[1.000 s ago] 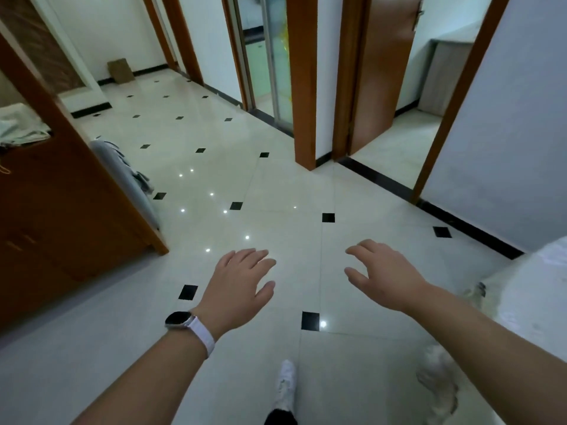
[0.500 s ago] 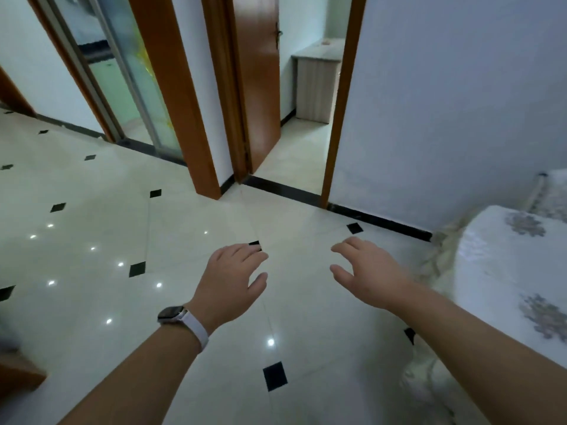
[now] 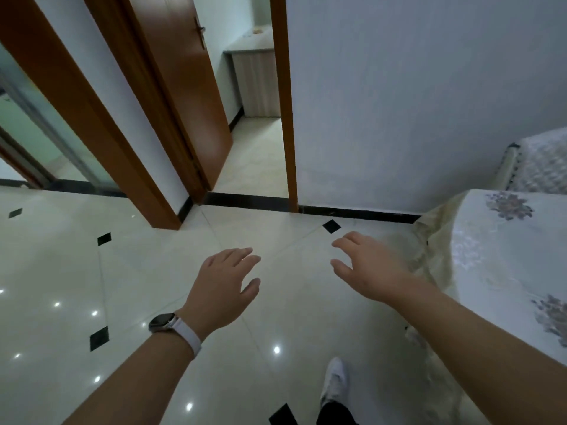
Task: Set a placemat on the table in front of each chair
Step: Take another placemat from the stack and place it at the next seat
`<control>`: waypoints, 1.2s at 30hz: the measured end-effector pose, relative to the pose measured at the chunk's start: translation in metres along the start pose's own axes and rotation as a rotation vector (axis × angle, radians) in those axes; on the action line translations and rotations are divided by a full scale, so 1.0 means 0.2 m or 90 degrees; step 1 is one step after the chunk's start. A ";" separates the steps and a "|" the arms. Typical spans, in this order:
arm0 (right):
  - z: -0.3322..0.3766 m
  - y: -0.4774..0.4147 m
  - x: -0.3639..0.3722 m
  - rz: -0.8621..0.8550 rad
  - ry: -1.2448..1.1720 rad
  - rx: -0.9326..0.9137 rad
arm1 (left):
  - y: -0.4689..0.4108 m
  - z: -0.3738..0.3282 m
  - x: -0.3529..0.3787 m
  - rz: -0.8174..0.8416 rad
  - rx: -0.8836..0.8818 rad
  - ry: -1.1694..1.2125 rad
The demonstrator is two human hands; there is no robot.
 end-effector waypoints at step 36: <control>-1.36 -2.04 -0.33 -0.097 0.100 0.467 | -3.41 0.05 1.21 0.095 0.411 0.207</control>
Point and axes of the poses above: each hand's wrist, its own y-axis away from the middle knuckle, its own x-axis out of the palm, z = x × y, the point moved 1 cm from there along -y, towards the middle knuckle, and after that the axes turned 10 degrees about -z, right-handed, at the moved point
